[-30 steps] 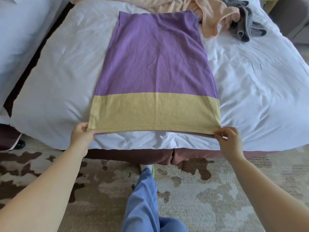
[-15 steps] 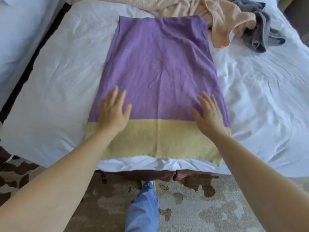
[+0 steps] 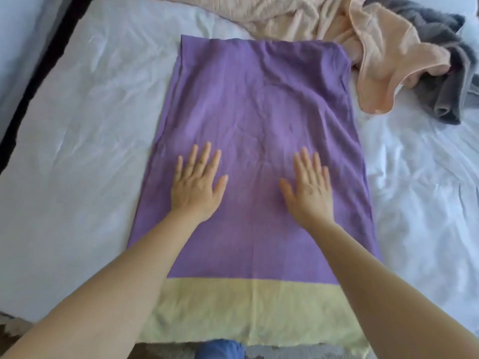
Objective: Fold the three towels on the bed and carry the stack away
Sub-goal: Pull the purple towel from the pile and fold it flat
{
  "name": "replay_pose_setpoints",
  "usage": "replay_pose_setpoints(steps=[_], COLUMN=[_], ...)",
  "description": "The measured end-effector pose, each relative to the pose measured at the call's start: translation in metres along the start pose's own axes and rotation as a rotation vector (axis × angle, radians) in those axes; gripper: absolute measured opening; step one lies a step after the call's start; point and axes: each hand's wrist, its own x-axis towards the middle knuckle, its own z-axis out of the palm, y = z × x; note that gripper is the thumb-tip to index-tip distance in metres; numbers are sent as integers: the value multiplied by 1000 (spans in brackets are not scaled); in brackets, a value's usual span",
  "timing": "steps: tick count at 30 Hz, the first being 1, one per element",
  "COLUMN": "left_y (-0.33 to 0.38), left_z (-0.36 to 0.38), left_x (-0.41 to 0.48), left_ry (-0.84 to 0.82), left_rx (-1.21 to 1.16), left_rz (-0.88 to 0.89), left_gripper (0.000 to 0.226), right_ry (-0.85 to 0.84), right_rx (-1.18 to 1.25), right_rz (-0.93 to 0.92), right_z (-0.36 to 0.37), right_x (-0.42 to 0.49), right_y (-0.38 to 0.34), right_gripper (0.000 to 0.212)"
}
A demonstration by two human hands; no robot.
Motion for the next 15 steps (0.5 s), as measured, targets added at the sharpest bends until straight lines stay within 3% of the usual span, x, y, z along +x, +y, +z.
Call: replay_pose_setpoints(steps=[3,8,11,15], left_y=[-19,-68,-37,7], left_z=[18,10,0,9], left_x=[27,35,78,130], left_ry=[-112,-107,2,-54], left_rx=[108,215,71,40], left_rz=[-57,-156,-100,91], left_gripper=[62,65,65,63], right_ry=[-162,-83,7,-128], right_rx=[-74,-142,-63,-10], right_rz=[70,426,237,-86], right_z=[23,2,-3,16], right_x=[25,33,69,120], right_y=[10,78,51,15], right_gripper=[69,68,63,65])
